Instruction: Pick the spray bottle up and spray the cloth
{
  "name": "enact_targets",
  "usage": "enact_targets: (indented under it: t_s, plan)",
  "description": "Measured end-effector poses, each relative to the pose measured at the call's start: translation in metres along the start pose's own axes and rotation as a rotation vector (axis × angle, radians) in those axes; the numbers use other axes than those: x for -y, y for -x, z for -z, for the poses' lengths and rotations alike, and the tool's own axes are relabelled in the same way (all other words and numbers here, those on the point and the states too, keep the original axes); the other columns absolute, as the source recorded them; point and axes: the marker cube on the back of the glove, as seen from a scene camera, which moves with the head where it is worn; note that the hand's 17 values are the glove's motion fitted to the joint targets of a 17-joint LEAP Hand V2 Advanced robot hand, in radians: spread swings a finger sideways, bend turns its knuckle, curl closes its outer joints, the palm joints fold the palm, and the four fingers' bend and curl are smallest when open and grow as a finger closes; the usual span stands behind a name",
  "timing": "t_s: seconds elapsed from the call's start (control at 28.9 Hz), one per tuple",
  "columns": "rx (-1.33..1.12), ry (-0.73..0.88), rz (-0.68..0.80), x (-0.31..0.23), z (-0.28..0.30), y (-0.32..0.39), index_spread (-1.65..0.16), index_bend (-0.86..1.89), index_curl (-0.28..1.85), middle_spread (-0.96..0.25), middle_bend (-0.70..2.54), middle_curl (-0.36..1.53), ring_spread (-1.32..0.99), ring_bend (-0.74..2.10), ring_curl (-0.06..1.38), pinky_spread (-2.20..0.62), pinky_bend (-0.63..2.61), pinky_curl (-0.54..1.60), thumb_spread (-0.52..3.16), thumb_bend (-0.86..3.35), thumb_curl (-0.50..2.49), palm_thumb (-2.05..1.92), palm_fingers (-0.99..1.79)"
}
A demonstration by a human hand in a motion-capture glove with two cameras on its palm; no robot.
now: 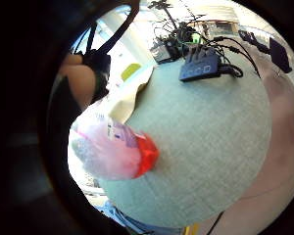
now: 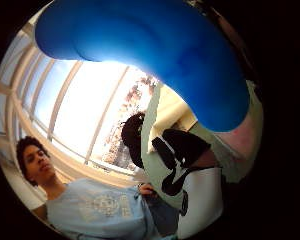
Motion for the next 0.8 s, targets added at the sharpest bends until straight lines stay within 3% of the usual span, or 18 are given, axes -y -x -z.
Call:
enact_targets:
  t_s: [0.48, 0.66, 0.8]
  plan:
    - [0.138, 0.000, -0.003, 0.015, -0.016, -0.002, -0.33, 0.06, 0.10, -0.09, 0.44, 0.37, -0.06, 0.60, 0.35, 0.09, 0.53, 0.33, 0.93, 0.00, 0.25, 0.63, 0.75]
    - [0.130, -0.040, 0.001, 0.024, -0.019, -0.002, -0.32, -0.05, 0.05, -0.10, 0.41, 0.37, -0.10, 0.71, 0.37, -0.05, 0.68, 0.36, 0.92, 0.01, 0.28, 0.71, 0.99]
    - [0.120, -0.036, -0.012, 0.021, -0.018, -0.001, -0.31, 0.05, 0.07, -0.11, 0.47, 0.40, -0.11, 0.70, 0.37, -0.11, 0.65, 0.37, 0.93, 0.06, 0.34, 0.83, 1.11]
